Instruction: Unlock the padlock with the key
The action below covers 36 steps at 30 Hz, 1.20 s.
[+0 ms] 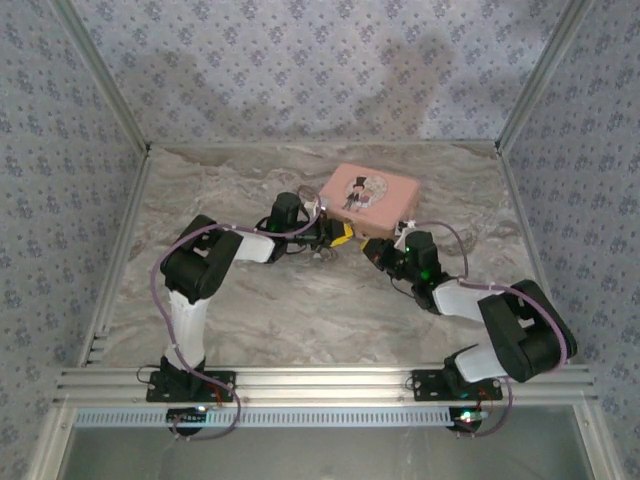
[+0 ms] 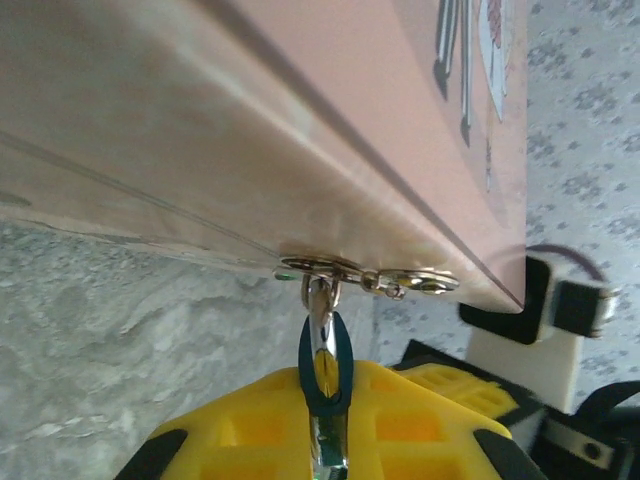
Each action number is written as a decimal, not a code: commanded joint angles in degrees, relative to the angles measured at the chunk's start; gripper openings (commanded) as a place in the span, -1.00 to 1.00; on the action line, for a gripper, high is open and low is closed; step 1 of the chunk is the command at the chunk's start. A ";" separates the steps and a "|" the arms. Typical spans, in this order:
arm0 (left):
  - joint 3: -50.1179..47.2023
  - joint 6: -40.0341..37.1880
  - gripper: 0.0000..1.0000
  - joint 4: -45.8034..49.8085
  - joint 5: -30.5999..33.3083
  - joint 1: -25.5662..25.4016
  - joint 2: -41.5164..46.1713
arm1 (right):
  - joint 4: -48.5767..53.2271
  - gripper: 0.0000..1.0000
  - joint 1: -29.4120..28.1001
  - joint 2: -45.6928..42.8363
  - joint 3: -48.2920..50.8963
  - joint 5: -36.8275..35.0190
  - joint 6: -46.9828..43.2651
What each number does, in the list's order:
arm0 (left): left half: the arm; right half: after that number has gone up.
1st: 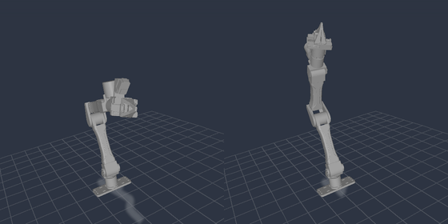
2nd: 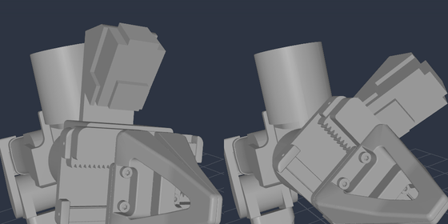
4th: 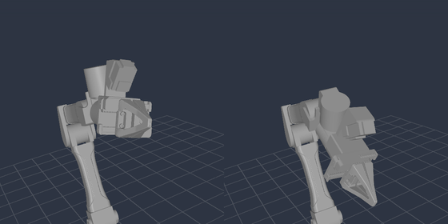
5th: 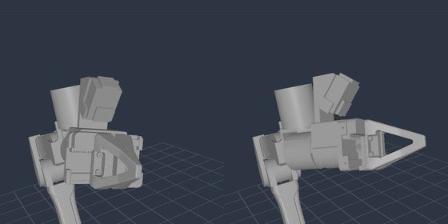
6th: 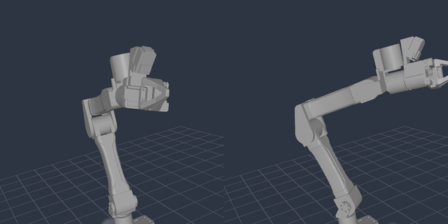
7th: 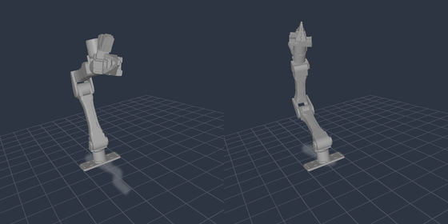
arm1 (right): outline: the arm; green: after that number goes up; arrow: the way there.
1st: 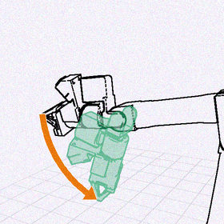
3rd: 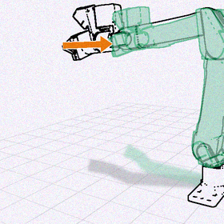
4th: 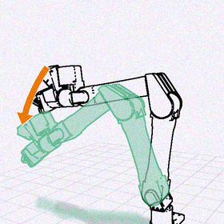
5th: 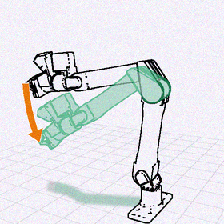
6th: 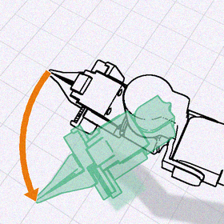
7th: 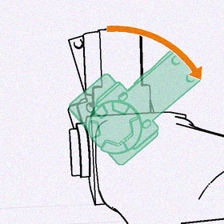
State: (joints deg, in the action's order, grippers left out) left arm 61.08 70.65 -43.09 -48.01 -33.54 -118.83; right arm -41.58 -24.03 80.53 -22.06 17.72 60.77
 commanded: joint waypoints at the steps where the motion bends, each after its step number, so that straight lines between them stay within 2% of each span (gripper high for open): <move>1: 0.72 10.00 -0.79 -9.55 -0.81 -0.36 -1.56 | -4.88 -1.00 -1.13 -0.94 1.79 -8.96 5.33; 4: 1.03 12.82 -0.79 -12.83 -0.07 -0.36 -2.32 | -5.60 -1.00 -1.62 -1.57 3.04 -11.18 6.66; 16: 0.80 14.31 -0.78 -15.23 2.71 -0.48 -3.51 | -17.07 -1.00 -2.84 0.71 4.84 -12.71 12.98; 36: -0.01 17.98 -0.76 -23.37 7.67 -1.30 -4.83 | -19.40 -1.00 -4.10 4.81 3.04 -16.29 13.76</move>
State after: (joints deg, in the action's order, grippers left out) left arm 61.04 86.91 -61.14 -41.28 -34.33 -123.13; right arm -58.65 -27.90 83.85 -17.82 3.29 73.78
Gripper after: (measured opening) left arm 0.122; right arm 0.059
